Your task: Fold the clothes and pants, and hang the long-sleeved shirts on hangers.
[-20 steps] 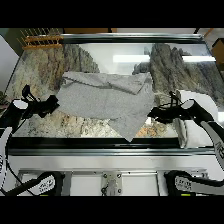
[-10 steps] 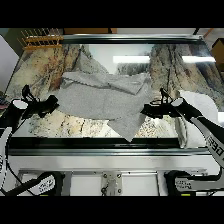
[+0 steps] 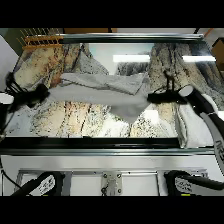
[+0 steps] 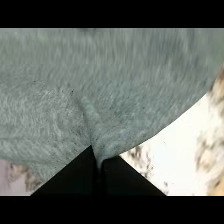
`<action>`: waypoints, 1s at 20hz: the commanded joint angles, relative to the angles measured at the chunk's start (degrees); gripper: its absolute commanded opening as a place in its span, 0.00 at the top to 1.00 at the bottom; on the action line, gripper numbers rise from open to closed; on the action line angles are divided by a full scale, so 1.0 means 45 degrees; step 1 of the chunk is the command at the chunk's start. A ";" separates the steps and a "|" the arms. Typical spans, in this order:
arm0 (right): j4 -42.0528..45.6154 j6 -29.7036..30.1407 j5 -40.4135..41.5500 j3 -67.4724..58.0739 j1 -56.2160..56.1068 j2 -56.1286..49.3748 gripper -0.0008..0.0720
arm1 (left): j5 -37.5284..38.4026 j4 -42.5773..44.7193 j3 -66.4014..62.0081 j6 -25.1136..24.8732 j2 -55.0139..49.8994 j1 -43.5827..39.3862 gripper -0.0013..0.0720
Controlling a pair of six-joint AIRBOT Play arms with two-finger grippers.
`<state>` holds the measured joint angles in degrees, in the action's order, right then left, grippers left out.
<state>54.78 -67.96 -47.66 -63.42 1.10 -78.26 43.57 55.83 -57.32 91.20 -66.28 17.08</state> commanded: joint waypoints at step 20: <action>0.2346 -0.5391 -0.5639 -0.7300 0.0160 0.7223 0.95 | 0.3813 0.0908 -0.5654 0.1370 0.7072 0.0379 0.97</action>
<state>64.93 -85.52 -61.39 -97.01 1.91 -40.91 54.28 59.59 -87.55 96.01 -30.09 18.74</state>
